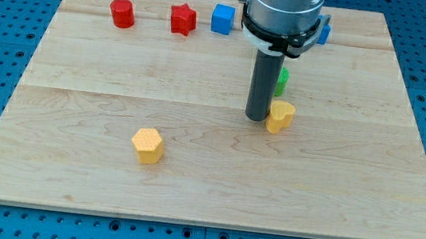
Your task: Slide the hexagon to the bottom of the yellow heart
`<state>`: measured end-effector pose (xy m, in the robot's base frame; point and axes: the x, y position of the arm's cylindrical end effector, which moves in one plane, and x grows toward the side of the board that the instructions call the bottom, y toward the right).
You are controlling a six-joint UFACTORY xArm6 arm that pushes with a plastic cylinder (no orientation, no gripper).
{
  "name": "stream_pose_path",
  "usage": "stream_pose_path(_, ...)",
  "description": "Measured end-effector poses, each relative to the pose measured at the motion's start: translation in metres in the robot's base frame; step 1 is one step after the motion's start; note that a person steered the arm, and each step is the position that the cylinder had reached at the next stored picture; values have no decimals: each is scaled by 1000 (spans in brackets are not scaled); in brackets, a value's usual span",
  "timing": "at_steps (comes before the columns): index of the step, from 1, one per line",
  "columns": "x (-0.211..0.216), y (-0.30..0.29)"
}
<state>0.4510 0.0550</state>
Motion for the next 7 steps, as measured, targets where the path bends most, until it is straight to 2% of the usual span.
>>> stream_pose_path(2, 0, -193)
stream_pose_path(3, 30, -215)
stream_pose_path(4, 66, -172)
stream_pose_path(5, 66, -124)
stream_pose_path(7, 103, -158)
